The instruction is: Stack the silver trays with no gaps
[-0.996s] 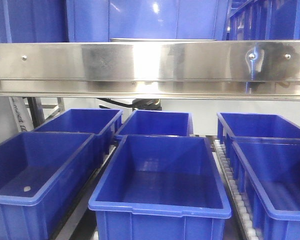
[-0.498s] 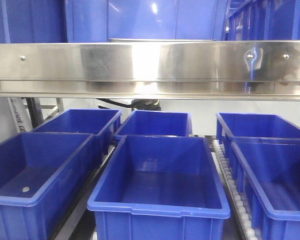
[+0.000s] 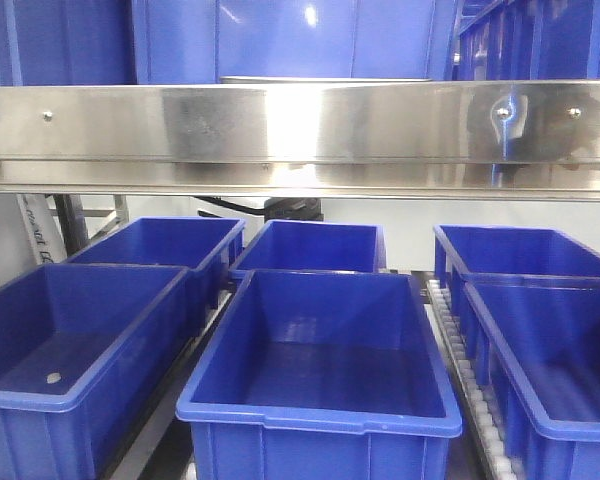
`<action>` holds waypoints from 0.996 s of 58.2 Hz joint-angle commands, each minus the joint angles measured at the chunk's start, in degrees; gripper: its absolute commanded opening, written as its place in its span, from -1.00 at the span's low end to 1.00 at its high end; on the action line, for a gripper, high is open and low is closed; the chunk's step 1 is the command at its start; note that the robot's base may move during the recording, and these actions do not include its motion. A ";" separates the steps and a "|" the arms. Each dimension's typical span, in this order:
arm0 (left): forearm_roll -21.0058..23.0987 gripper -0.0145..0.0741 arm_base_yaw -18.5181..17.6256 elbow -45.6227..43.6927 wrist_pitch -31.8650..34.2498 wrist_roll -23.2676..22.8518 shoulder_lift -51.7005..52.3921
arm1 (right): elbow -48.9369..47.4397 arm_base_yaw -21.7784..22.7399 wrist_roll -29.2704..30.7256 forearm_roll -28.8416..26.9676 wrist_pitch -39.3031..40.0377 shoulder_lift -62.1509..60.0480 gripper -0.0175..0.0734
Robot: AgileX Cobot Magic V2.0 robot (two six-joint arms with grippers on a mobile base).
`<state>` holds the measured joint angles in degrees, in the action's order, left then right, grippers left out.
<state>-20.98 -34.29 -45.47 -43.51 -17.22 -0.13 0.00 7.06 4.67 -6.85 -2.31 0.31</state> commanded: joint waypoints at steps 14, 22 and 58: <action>-0.18 -0.70 -0.31 0.17 0.81 -0.33 0.13 | 0.00 0.10 -0.04 0.55 1.22 -0.31 -0.79; -0.41 -0.70 -0.31 0.17 0.81 -0.33 0.13 | 0.00 0.10 -0.04 0.55 1.22 -0.31 -0.79; 23.74 -0.70 29.81 25.22 34.00 14.66 -2.05 | 0.00 0.10 -0.04 0.55 1.35 -0.31 -0.79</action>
<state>-2.28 -8.37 -25.20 -14.89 -4.04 -1.59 0.00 7.06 4.56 -6.85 -2.21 0.20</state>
